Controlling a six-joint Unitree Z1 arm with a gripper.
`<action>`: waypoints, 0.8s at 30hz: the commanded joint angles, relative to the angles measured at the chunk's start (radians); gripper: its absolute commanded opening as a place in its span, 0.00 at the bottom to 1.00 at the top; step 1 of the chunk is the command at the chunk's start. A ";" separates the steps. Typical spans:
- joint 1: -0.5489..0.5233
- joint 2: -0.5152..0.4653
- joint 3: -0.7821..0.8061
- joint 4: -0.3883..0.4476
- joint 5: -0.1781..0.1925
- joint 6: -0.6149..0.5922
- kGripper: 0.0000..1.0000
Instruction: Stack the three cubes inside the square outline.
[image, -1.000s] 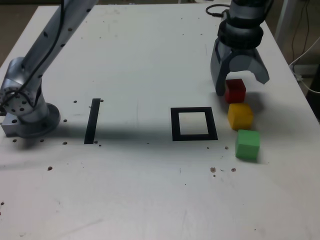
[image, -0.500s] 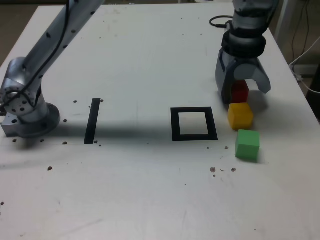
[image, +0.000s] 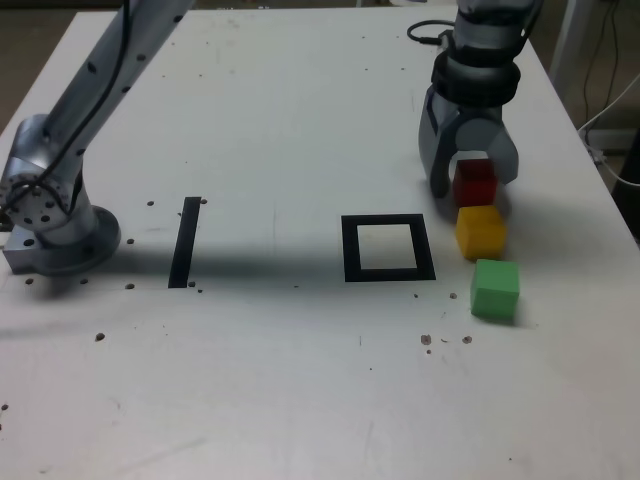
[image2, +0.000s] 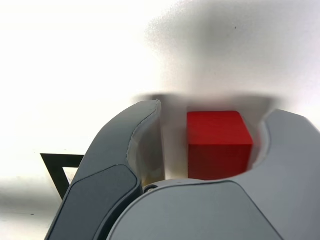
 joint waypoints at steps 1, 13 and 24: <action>0.000 -0.018 0.011 -0.002 0.000 -0.001 0.49; -0.006 -0.025 0.038 -0.028 0.006 0.006 0.43; -0.006 -0.057 0.067 -0.065 -0.017 0.004 0.25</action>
